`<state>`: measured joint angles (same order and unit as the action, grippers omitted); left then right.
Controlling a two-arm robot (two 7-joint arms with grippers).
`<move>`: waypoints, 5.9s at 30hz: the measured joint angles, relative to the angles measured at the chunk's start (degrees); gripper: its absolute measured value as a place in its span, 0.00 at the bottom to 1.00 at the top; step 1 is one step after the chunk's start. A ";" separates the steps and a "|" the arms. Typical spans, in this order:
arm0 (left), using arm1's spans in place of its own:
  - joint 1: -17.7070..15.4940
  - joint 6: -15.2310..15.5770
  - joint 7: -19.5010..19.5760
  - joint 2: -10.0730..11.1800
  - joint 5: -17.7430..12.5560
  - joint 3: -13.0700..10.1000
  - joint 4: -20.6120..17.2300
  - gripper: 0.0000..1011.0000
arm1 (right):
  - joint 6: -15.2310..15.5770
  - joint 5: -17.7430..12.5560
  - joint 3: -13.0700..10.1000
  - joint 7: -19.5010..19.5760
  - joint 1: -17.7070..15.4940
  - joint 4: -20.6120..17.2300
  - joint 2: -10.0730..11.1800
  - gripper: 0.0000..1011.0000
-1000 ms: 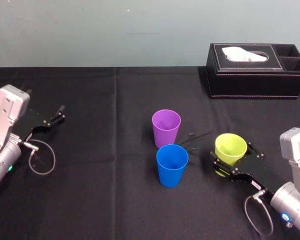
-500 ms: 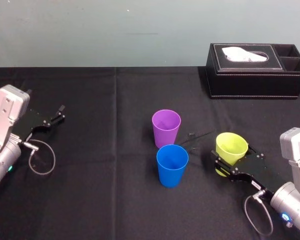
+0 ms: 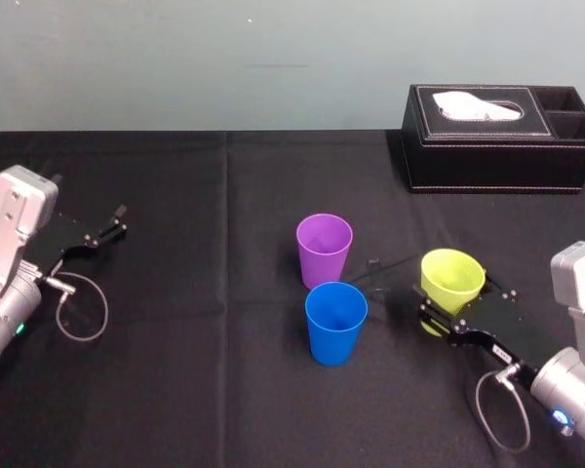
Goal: Stack the three plastic cups sequentially using one hand.
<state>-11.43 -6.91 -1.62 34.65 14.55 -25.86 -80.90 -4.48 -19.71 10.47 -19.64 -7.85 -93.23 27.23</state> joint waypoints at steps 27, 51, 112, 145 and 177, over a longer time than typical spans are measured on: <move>0.00 0.00 0.00 0.00 0.00 0.00 0.00 1.00 | 6.31 -3.36 2.71 -4.35 15.04 2.36 -2.57 0.73; 0.00 0.00 0.00 0.00 0.00 0.00 0.00 1.00 | 5.00 -4.26 9.48 -6.39 23.89 9.48 -5.47 0.73; 0.00 0.00 0.00 0.00 0.00 0.00 0.00 1.00 | -0.14 -1.88 16.12 -12.13 28.85 18.61 -6.18 0.73; 0.00 0.00 0.00 0.00 0.00 0.00 0.00 1.00 | -1.54 -0.28 16.55 -11.94 28.87 21.44 -7.62 0.73; 0.00 0.00 0.00 0.00 0.00 0.00 0.00 1.00 | -1.50 -0.42 16.44 -11.90 28.78 21.15 -7.46 0.99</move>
<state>-11.43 -6.91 -1.62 34.65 14.55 -25.86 -80.90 -5.98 -20.12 26.92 -31.53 20.93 -72.08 19.77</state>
